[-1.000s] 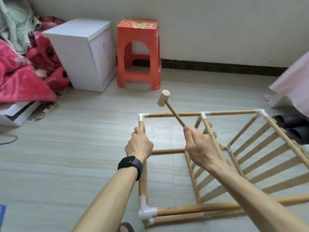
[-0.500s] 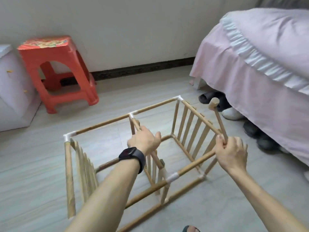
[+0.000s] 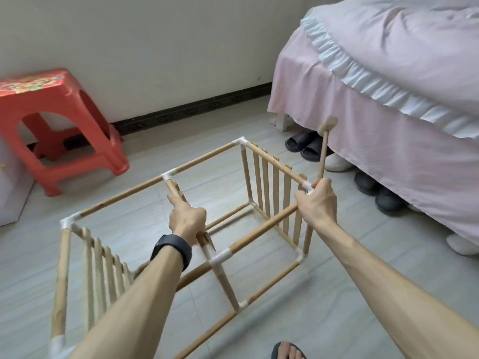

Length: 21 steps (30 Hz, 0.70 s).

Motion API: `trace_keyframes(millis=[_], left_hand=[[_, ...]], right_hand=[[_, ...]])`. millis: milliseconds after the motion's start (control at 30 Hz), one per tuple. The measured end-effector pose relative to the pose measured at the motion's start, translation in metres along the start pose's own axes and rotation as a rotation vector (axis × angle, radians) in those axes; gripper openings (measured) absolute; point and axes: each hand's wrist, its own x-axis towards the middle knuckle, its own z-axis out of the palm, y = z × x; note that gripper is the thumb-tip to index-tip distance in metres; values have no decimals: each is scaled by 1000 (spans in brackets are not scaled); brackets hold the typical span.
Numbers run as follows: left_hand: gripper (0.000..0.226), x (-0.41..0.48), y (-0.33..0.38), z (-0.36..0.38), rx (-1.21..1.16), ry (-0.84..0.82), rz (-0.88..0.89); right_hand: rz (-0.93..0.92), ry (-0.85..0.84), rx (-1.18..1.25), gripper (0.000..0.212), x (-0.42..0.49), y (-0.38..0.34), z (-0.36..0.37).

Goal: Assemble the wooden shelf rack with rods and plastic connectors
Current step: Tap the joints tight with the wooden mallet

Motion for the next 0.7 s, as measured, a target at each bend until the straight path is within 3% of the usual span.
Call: trace_keyframes(millis=[267,367,500,567,633,700], left_hand=[[50,15,32,-68,-387,-51,61],[52,14,33,-85,-566,-101,0],[61,13,23,-112,-611,-90,-170],[71,10,15,-125,-483,-83,-196],[88,7,7,-138,-197,-6,-143],[101,-3,8,-158,56,267,56]], right_hand=[[-476,187,151,29,14,-129,-14],[-694,152,192,30,5,-166,-15],[-934,117,288,28,-22,-203,-8],[-1026,131,293,27,-35,-214,-1],[-1086,122,294,23,-46,-218,8],[-1114,105,304,24,-56,-220,14]])
